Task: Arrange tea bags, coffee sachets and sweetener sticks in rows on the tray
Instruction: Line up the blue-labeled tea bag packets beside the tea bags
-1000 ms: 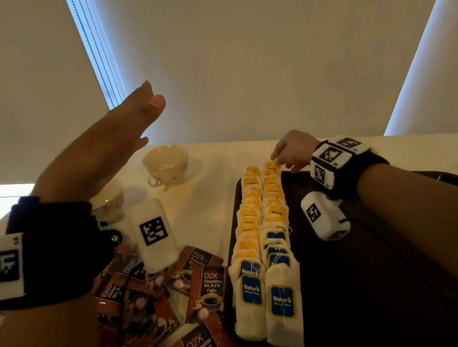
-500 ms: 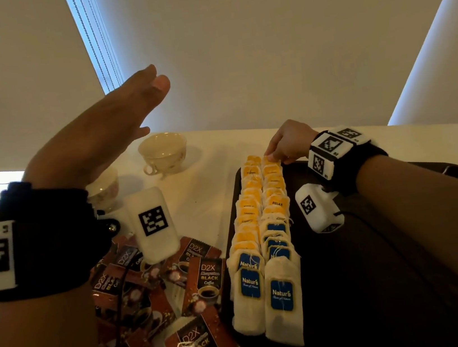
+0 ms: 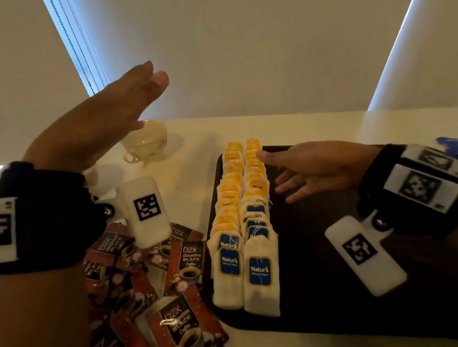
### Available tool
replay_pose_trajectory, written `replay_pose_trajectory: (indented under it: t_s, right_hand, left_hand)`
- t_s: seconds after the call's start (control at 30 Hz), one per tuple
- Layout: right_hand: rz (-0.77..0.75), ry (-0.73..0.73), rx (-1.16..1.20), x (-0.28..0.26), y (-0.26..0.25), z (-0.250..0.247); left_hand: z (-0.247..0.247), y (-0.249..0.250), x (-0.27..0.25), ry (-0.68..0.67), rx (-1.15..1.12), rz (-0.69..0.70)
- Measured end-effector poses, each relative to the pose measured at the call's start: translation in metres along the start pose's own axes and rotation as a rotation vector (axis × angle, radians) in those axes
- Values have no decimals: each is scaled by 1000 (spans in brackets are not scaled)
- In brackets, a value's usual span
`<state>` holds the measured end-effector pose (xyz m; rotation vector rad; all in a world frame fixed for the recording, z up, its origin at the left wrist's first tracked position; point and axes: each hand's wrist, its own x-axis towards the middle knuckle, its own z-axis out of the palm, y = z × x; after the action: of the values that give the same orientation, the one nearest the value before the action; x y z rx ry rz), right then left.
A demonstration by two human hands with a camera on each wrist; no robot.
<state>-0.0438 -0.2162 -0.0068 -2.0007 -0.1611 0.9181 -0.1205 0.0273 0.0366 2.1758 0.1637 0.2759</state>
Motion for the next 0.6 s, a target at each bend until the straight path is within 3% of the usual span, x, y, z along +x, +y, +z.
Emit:
replay_pose_trajectory:
  t_s: [0.13, 0.3, 0.5, 0.6]
  right_hand:
    - [-30, -99, 169, -31, 9, 17]
    - [-7, -47, 196, -57, 25, 27]
    - [-8, -221, 332, -77, 48, 40]
    - [-45, -77, 323, -81, 52, 27]
  left_hand:
    - [15, 7, -4, -63, 44, 13]
    - [28, 18, -10, -78, 160, 21]
    - [43, 31, -14, -102, 185, 51]
    - [47, 27, -7, -115, 182, 91]
